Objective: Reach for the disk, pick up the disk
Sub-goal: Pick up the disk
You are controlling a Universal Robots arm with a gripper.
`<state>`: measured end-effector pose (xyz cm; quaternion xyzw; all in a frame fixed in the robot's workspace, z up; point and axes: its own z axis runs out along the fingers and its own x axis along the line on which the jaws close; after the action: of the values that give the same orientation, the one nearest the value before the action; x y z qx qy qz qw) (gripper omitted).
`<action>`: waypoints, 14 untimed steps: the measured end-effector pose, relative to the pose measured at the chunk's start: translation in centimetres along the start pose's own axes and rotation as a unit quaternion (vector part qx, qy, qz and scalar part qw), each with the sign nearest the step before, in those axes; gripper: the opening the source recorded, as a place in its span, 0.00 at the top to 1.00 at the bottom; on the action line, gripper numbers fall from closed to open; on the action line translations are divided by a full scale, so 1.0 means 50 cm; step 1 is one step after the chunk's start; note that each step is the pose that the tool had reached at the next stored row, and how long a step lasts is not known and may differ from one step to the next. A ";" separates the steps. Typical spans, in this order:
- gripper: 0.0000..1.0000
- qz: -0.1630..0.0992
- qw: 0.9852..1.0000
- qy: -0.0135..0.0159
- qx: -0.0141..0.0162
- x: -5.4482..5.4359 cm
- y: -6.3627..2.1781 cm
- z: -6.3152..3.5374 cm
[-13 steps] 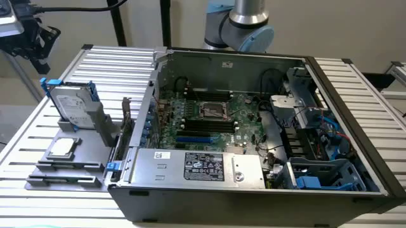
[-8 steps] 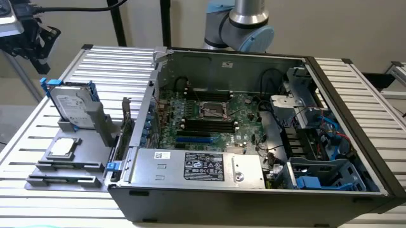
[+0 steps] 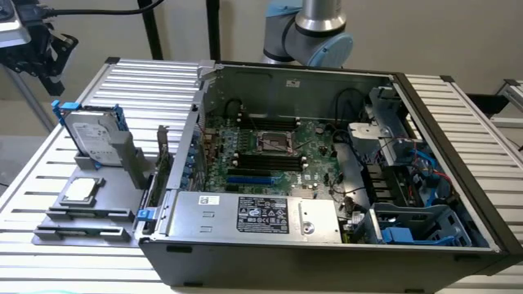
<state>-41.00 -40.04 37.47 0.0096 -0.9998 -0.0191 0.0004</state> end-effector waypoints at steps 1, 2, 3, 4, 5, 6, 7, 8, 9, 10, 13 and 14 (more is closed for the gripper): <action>0.89 0.000 1.000 0.000 0.000 0.000 0.000 0.000; 0.89 0.000 1.000 0.000 0.000 0.001 0.003 0.000; 0.89 0.000 1.000 0.000 0.000 0.002 0.007 0.000; 0.89 0.000 1.000 0.000 0.000 0.003 0.012 0.000; 0.89 0.000 1.000 0.000 0.000 0.005 0.017 0.001; 0.89 0.000 1.000 0.000 0.000 0.007 0.023 0.001; 0.89 0.000 1.000 0.000 0.000 0.008 0.029 0.001; 0.89 0.000 1.000 0.000 0.000 0.010 0.035 0.001; 0.89 0.000 1.000 0.000 0.001 0.012 0.039 0.002; 0.89 0.000 1.000 0.000 0.001 0.013 0.042 0.002; 0.89 0.000 1.000 0.000 0.002 0.014 0.043 0.002; 0.89 0.000 1.000 0.000 0.002 0.014 0.043 0.002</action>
<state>-41.72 -37.88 37.45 0.0096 -0.9998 -0.0166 0.0004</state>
